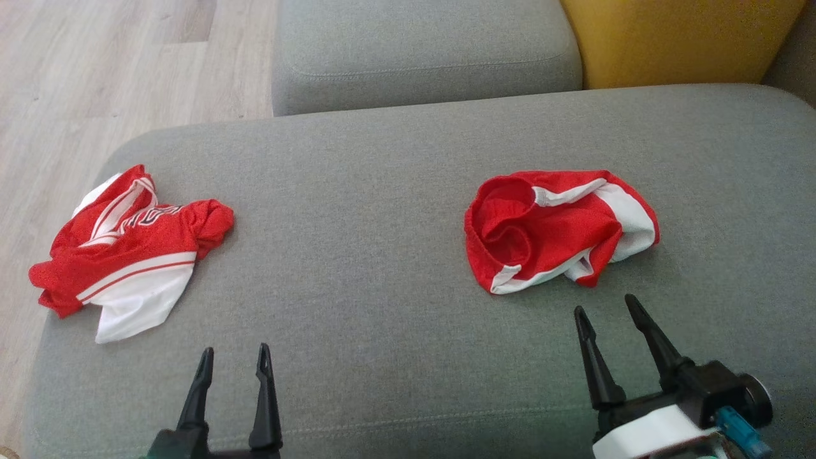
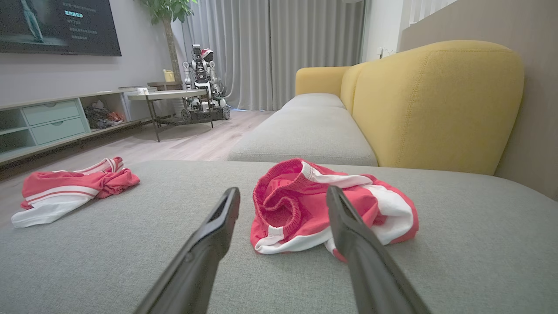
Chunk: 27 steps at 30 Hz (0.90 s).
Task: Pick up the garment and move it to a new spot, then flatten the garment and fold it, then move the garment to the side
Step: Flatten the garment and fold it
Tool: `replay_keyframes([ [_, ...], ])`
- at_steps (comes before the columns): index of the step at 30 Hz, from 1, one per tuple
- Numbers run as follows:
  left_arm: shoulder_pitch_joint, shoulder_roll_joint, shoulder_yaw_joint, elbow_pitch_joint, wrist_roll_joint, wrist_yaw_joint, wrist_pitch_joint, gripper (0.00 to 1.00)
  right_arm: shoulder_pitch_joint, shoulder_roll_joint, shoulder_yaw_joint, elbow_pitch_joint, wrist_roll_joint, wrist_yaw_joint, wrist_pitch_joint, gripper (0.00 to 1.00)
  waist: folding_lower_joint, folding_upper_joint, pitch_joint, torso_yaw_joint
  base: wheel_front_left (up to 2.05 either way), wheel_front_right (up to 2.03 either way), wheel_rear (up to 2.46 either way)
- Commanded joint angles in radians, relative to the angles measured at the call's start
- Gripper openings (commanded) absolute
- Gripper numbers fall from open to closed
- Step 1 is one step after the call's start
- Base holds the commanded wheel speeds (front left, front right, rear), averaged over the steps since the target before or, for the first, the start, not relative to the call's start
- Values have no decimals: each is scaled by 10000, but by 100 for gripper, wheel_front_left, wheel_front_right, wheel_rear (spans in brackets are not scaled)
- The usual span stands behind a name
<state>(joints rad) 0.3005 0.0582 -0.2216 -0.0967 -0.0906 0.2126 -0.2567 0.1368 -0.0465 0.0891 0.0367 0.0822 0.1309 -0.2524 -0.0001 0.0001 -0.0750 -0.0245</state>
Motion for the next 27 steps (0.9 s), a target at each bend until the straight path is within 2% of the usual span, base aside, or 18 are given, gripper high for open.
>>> replay_keyframes([
  [1,-510,-78,224,-370,-41,80,-51,100,-359,-37,262,-309,62,-2,-94,100,1,-1,1,-2,0,0,0],
  [19,-559,-79,171,-165,-128,65,-51,100,-341,-37,277,-258,133,-2,-94,100,1,-1,30,100,0,0,0],
  [23,-894,-79,-121,53,-166,-205,-51,100,-405,-37,204,-309,125,-2,-94,100,1,-1,182,88,0,0,0],
  [27,-1697,-79,-600,488,-254,-694,-51,100,-479,-37,-28,-382,63,-2,-94,100,1,-1,473,-84,0,0,0],
])
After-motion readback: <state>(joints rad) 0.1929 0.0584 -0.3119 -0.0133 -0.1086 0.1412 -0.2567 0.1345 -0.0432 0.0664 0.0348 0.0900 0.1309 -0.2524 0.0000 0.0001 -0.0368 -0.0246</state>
